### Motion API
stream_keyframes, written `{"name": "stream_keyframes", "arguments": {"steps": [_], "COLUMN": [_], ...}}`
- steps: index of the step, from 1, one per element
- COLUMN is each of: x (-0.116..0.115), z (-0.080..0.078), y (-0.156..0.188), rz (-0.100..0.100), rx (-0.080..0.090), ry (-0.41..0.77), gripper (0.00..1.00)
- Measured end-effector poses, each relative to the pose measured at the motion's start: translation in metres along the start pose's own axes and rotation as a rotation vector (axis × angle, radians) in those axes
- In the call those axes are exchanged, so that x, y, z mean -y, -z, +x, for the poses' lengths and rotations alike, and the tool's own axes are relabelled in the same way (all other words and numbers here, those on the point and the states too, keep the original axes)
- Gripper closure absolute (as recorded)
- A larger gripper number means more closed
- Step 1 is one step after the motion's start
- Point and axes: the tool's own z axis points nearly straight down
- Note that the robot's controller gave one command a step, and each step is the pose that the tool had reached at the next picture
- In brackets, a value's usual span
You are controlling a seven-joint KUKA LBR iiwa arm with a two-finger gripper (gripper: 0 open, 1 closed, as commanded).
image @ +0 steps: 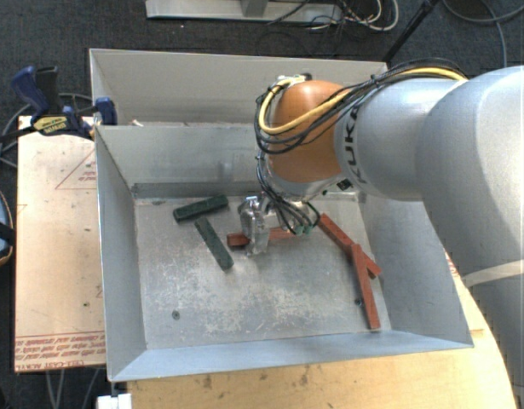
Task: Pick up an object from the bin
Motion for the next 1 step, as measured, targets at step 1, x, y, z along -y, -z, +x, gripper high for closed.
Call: {"name": "stream_keyframes", "arguments": {"steps": [1], "x": [-0.0302], "z": [-0.0101], "y": [0.1579], "rz": [0.002], "rx": [0.004], "ry": [0.308], "gripper": [1.00]}}
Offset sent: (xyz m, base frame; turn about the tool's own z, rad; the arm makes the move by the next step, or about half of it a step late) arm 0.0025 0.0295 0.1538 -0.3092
